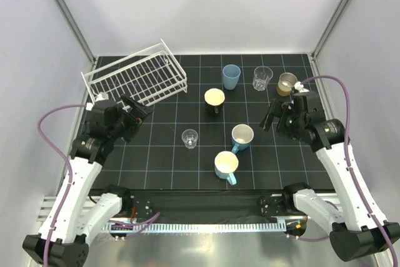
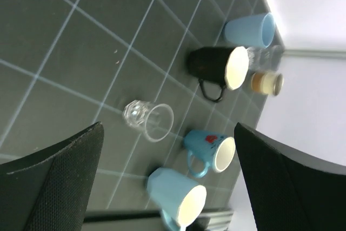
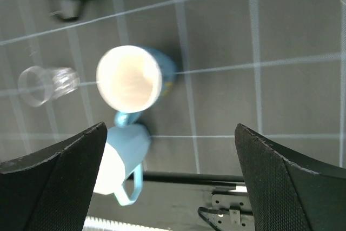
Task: Load the cups into the dish rack
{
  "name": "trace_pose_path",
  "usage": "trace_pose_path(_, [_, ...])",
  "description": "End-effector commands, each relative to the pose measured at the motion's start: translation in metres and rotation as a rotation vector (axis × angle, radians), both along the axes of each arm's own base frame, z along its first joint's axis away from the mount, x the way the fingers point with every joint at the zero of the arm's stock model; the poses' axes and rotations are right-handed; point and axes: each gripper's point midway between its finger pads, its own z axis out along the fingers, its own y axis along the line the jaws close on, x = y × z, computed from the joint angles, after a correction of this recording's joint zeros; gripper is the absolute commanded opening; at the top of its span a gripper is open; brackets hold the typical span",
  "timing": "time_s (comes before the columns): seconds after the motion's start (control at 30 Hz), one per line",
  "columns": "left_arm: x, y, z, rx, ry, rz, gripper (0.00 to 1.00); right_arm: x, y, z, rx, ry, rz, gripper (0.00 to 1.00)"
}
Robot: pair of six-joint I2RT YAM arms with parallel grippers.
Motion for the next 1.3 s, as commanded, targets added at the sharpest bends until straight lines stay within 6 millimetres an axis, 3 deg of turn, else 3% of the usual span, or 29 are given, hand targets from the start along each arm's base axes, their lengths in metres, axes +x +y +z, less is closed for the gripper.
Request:
trace_pose_path(0.0, [-0.022,-0.002,0.002,0.141,0.055,-0.198,1.00,0.002,0.025,0.032,0.042,-0.090,0.212,1.00])
trace_pose_path(0.13, [-0.018,-0.010,0.004,0.142,0.057,-0.268,1.00,0.002,0.053,0.048,0.153,-0.200,0.357,1.00])
trace_pose_path(0.3, [-0.014,-0.024,0.007,0.100,0.035,-0.343,1.00,0.017,0.071,0.032,0.191,-0.090,0.421,1.00])
trace_pose_path(0.37, [-0.012,-0.024,0.006,0.101,0.034,-0.347,1.00,0.032,0.073,0.032,0.138,-0.094,0.419,0.99])
trace_pose_path(0.43, [-0.012,-0.026,0.004,0.100,0.041,-0.358,0.93,0.041,0.081,0.038,0.105,-0.091,0.440,0.95])
trace_pose_path(0.5, [-0.012,-0.027,0.003,0.093,0.050,-0.367,0.89,0.052,0.091,0.026,0.080,-0.034,0.468,0.88])
trace_pose_path(0.53, [-0.012,-0.028,0.002,0.089,0.058,-0.370,0.89,0.057,0.095,0.033,0.068,-0.046,0.475,0.88])
trace_pose_path(0.63, [-0.015,-0.028,-0.004,0.088,0.095,-0.368,0.89,0.079,0.106,0.028,0.018,-0.037,0.450,0.86])
trace_pose_path(0.7, [-0.015,-0.026,-0.006,0.092,0.118,-0.358,0.89,0.096,0.109,0.016,-0.009,-0.010,0.411,0.85])
trace_pose_path(0.9, [-0.021,-0.035,-0.002,0.063,0.118,-0.418,0.93,0.144,0.123,0.009,-0.031,0.001,0.292,0.81])
trace_pose_path(1.03, [-0.025,-0.037,0.002,0.060,0.092,-0.446,0.89,0.181,0.134,-0.005,-0.056,0.009,0.263,0.78])
trace_pose_path(1.13, [-0.028,-0.040,0.000,0.040,0.105,-0.457,0.94,0.197,0.142,-0.006,-0.061,0.001,0.277,0.73])
trace_pose_path(1.17, [-0.030,-0.041,-0.001,0.032,0.109,-0.461,0.99,0.202,0.144,-0.021,-0.073,0.029,0.280,0.72])
trace_pose_path(1.23, [-0.030,-0.043,0.000,0.018,0.110,-0.461,1.00,0.211,0.148,-0.021,-0.074,0.024,0.287,0.67])
trace_pose_path(1.27, [-0.032,-0.042,-0.003,0.017,0.123,-0.455,1.00,0.213,0.150,-0.035,-0.081,0.055,0.293,0.66])
